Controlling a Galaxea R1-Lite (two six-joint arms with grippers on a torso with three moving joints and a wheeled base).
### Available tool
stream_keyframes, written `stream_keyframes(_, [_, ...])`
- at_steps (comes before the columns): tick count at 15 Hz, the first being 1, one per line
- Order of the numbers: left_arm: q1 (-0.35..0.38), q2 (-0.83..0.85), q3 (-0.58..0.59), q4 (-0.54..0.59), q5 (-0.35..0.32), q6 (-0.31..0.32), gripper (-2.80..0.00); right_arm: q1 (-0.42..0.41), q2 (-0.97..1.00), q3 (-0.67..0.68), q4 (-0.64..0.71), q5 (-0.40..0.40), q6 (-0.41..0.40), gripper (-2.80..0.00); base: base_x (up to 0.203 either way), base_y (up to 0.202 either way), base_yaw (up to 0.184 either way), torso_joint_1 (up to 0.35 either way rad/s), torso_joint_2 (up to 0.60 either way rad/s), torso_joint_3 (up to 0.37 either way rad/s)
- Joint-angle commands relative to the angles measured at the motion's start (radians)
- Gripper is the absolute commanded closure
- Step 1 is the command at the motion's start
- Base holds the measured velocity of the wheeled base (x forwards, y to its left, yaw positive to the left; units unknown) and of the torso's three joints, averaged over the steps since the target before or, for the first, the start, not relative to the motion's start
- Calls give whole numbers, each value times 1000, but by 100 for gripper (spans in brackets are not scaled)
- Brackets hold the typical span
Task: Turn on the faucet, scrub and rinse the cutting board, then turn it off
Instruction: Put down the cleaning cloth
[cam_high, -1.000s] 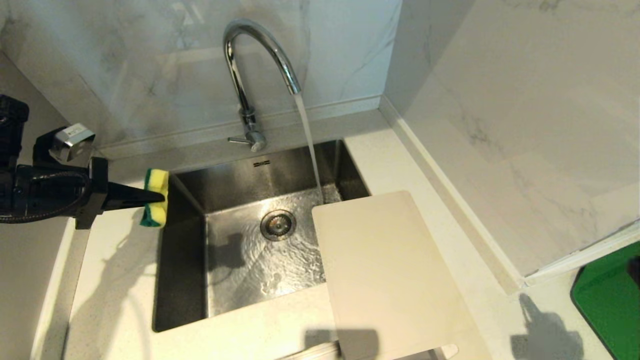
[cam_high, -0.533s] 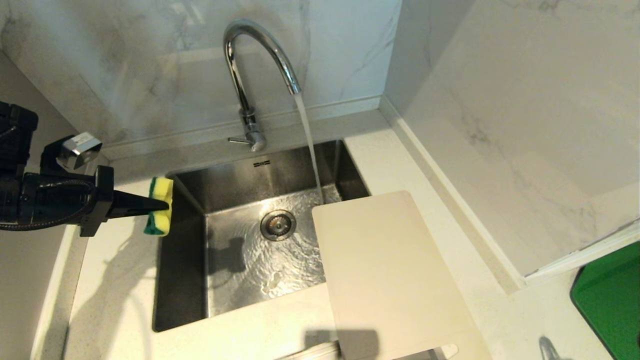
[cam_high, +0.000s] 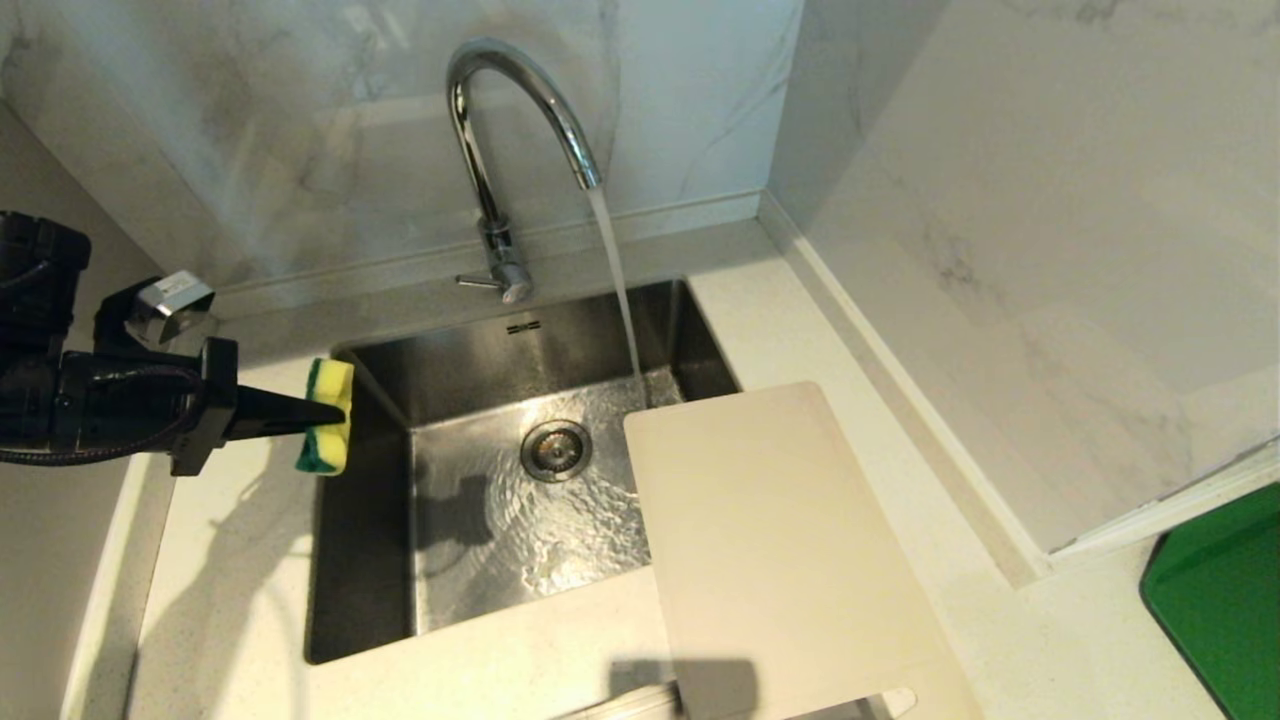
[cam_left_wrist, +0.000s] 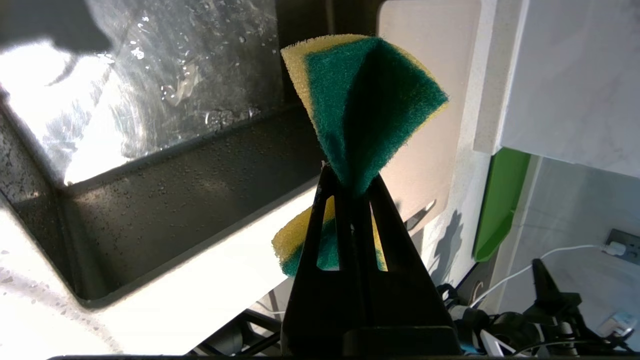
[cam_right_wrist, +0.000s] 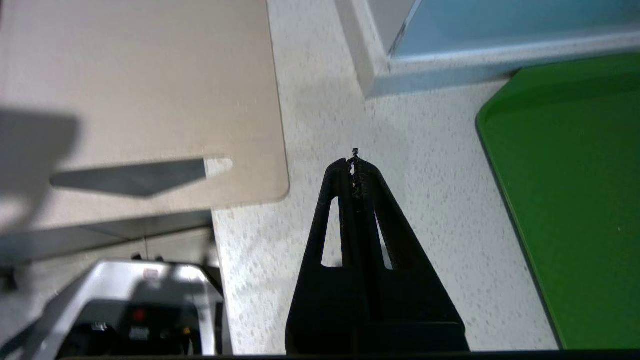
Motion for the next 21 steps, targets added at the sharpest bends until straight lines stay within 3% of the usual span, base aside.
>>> stream_keyframes(1, [1,24,1,0,-3,-2,0,-1,-4,2,81,5,-7,0,0,0,0,0,0,0])
stream_keyframes(3, [1,48,4,-17,-3,-2,0,2,-6,2,128,22,5,0,0,0,0,0,0,0])
stream_keyframes(6, [1,76,5,-35,-2,0,0,97,-92,2,148,21,29,0,0,0,0,0,0,0])
stream_keyframes(10, [1,84,6,-37,-1,3,0,70,-292,2,153,14,41,0,0,0,0,0,0,0])
stream_keyframes(17, [1,88,6,-35,34,12,0,65,-284,2,152,8,62,0,0,0,0,0,0,0])
stream_keyframes(21, [-3,110,-35,-10,135,33,0,65,-284,1,152,10,72,0,0,0,0,0,0,0])
